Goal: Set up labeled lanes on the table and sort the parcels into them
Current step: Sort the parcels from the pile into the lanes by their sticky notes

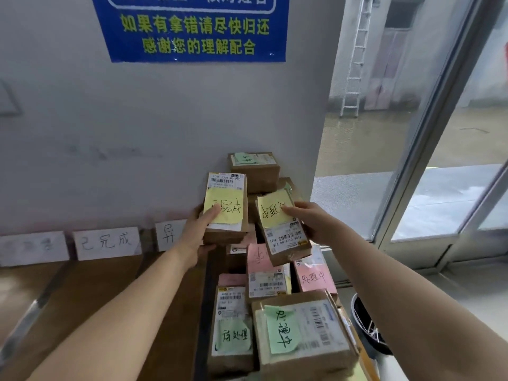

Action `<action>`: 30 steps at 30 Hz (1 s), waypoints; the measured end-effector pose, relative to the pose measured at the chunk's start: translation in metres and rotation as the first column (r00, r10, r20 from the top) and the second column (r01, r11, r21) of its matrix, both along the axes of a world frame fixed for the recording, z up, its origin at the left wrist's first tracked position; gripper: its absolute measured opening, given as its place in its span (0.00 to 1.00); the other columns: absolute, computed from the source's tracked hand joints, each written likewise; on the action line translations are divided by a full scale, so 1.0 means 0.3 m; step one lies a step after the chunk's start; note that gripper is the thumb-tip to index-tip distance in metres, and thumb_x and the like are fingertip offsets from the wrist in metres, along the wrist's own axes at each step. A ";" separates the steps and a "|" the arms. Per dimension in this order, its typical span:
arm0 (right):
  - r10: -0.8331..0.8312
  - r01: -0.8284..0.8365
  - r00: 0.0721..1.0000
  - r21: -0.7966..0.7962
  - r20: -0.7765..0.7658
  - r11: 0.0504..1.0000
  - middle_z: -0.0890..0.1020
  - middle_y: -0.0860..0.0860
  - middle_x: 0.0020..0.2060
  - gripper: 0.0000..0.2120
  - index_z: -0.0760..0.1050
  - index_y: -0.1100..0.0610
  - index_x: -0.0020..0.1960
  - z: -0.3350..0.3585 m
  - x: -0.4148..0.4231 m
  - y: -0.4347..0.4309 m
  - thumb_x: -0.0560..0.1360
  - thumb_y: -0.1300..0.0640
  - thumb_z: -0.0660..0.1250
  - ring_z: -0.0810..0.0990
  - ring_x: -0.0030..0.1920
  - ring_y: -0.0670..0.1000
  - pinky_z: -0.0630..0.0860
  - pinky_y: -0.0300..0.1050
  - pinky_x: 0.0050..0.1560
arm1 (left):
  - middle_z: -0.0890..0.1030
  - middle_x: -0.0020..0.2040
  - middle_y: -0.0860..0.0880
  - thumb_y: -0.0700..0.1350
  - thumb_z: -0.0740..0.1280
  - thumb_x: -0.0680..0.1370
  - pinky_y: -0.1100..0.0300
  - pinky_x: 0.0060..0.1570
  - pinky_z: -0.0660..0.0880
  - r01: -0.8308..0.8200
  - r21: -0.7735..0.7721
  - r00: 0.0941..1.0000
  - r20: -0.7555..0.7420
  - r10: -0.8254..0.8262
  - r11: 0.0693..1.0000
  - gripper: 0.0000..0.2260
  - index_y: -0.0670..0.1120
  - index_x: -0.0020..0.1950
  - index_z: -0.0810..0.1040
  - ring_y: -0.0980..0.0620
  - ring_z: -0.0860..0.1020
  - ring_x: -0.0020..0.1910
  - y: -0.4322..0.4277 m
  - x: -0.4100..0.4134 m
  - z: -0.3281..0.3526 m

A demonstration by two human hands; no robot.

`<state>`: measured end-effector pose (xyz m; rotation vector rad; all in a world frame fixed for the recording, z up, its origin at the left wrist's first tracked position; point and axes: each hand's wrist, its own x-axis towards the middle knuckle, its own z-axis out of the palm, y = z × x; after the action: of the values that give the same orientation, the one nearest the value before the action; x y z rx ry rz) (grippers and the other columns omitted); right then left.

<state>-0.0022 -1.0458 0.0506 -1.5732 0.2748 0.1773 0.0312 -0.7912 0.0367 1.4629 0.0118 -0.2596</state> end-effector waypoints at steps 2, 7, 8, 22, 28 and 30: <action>0.040 -0.040 0.999 -0.001 0.008 0.999 0.83 0.59 0.50 0.14 0.74 0.61 0.61 0.021 0.010 0.076 0.77 0.57 0.68 0.84 0.46 0.57 0.82 0.51 0.46 | 0.84 0.49 0.48 0.54 0.68 0.75 0.43 0.59 0.74 -0.015 -0.008 1.000 0.017 0.015 1.000 0.12 0.54 0.56 0.76 0.47 0.81 0.51 0.074 -0.023 0.023; 0.015 -0.015 1.000 0.009 0.002 1.000 0.80 0.59 0.56 0.35 0.58 0.47 0.75 0.053 0.041 0.342 0.74 0.59 0.71 0.82 0.51 0.59 0.78 0.62 0.55 | 0.84 0.48 0.49 0.54 0.68 0.75 0.43 0.60 0.74 -0.092 -0.034 0.995 0.021 0.093 0.995 0.08 0.54 0.53 0.76 0.48 0.81 0.52 0.316 -0.099 0.043; 0.010 -0.009 1.000 0.024 -0.002 1.000 0.79 0.59 0.57 0.38 0.55 0.42 0.75 0.059 0.041 0.406 0.74 0.60 0.71 0.81 0.51 0.59 0.79 0.62 0.54 | 0.83 0.52 0.48 0.54 0.68 0.75 0.43 0.61 0.73 -0.112 -0.035 0.993 0.020 0.113 0.993 0.12 0.54 0.56 0.75 0.47 0.80 0.53 0.375 -0.115 0.041; -0.069 0.071 0.995 0.033 -0.073 0.997 0.76 0.56 0.52 0.21 0.70 0.57 0.61 -0.033 -0.022 1.220 0.72 0.53 0.73 0.77 0.51 0.58 0.80 0.54 0.40 | 0.83 0.52 0.48 0.53 0.70 0.74 0.50 0.44 0.81 -0.420 -0.056 0.907 -0.021 0.420 0.906 0.24 0.51 0.68 0.68 0.47 0.82 0.48 1.183 -0.408 -0.007; -0.171 0.191 0.978 0.188 -0.115 0.964 0.77 0.56 0.57 0.33 0.66 0.54 0.65 -0.059 0.046 1.396 0.63 0.50 0.73 0.78 0.55 0.59 0.82 0.59 0.36 | 0.79 0.48 0.52 0.51 0.66 0.77 0.58 0.34 0.74 -0.503 -0.046 0.864 -0.026 0.502 0.863 0.16 0.52 0.64 0.69 0.51 0.79 0.44 1.361 -0.442 -0.031; -0.198 0.214 0.974 0.169 -0.107 0.962 0.77 0.57 0.57 0.33 0.68 0.54 0.64 -0.066 0.076 1.426 0.61 0.50 0.73 0.78 0.55 0.59 0.81 0.57 0.33 | 0.80 0.50 0.52 0.52 0.66 0.77 0.57 0.35 0.75 -0.487 -0.020 0.873 -0.034 0.486 0.873 0.17 0.53 0.65 0.69 0.50 0.79 0.45 1.388 -0.425 -0.048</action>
<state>0.0207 -0.6179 0.0307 -1.3498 0.4781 0.1068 -0.0964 -0.3747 0.0223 1.3785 0.3954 0.1341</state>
